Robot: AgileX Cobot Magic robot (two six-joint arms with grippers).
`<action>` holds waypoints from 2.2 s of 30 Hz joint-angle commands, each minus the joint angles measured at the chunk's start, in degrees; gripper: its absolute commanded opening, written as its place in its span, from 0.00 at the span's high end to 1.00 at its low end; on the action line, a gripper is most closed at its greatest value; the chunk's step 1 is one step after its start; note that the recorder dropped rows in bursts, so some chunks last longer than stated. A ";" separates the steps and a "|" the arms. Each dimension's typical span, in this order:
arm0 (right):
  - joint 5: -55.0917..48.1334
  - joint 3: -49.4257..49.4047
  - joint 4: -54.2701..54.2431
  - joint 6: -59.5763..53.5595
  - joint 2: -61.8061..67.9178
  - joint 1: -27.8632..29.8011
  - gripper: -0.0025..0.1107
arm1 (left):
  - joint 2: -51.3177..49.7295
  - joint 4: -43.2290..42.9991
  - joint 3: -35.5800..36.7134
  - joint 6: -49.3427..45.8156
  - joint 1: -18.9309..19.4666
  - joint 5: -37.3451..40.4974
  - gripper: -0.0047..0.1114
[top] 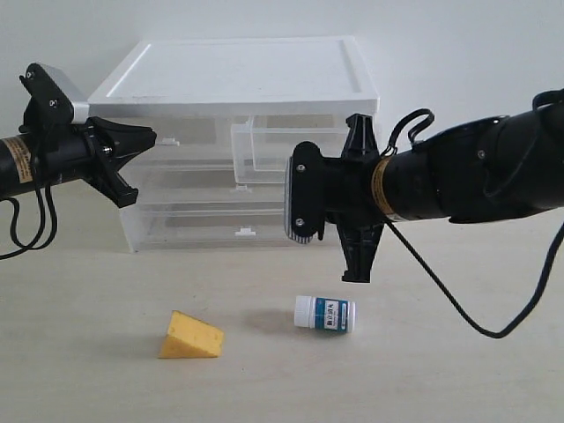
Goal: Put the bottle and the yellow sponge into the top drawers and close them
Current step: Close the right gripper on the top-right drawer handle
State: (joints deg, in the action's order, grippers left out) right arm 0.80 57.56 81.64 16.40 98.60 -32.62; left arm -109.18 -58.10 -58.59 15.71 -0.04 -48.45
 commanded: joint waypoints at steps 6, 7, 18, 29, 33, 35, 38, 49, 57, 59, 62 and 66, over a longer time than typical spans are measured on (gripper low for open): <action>-1.55 -0.18 -0.06 0.59 -5.97 -4.04 0.98 | -0.21 5.46 -1.04 -0.14 -0.19 1.95 0.93; -2.08 -0.18 -0.06 0.06 -6.19 -4.04 0.98 | -0.21 5.46 -1.04 -0.14 -0.19 1.95 0.93; -3.35 -0.18 2.78 -0.55 -6.52 -3.93 0.66 | -0.21 5.13 -1.04 0.10 -0.19 1.95 0.93; -5.38 2.63 3.05 -0.64 -4.41 -3.93 0.66 | -0.21 5.13 -1.04 0.10 -0.19 2.06 0.93; -4.67 2.63 3.35 -1.19 -2.37 -3.93 0.66 | -0.21 5.13 -1.04 0.10 -0.19 2.16 0.93; -4.93 2.63 4.26 -1.99 -1.76 -3.93 0.66 | -0.21 5.13 -1.04 0.10 -0.19 2.28 0.93; -6.01 2.88 4.63 -1.99 -1.31 -3.93 0.66 | -0.21 5.13 -1.04 0.10 -0.19 2.71 0.93; -8.14 3.90 6.65 -1.75 -1.31 -3.93 0.66 | -0.21 5.13 -1.04 -0.07 -0.19 4.81 0.93; -8.78 7.03 6.95 3.03 -1.06 -3.93 0.66 | -0.21 5.13 -1.04 -0.07 -0.19 4.81 0.93; -8.78 7.03 6.95 3.15 -0.16 -3.93 0.66 | -0.21 5.13 -1.04 -0.07 -0.19 4.81 0.93; -8.13 7.03 6.95 3.15 0.82 -3.93 0.66 | -0.21 5.13 -1.04 -0.07 -0.19 4.81 0.93; -8.56 7.03 7.80 3.15 1.82 -3.93 0.66 | -0.21 5.13 -1.04 -0.52 -0.19 4.79 0.93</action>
State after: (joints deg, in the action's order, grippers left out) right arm -7.58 64.35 88.54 19.14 99.99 -36.58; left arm -109.18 -58.10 -58.59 15.71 -0.37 -47.21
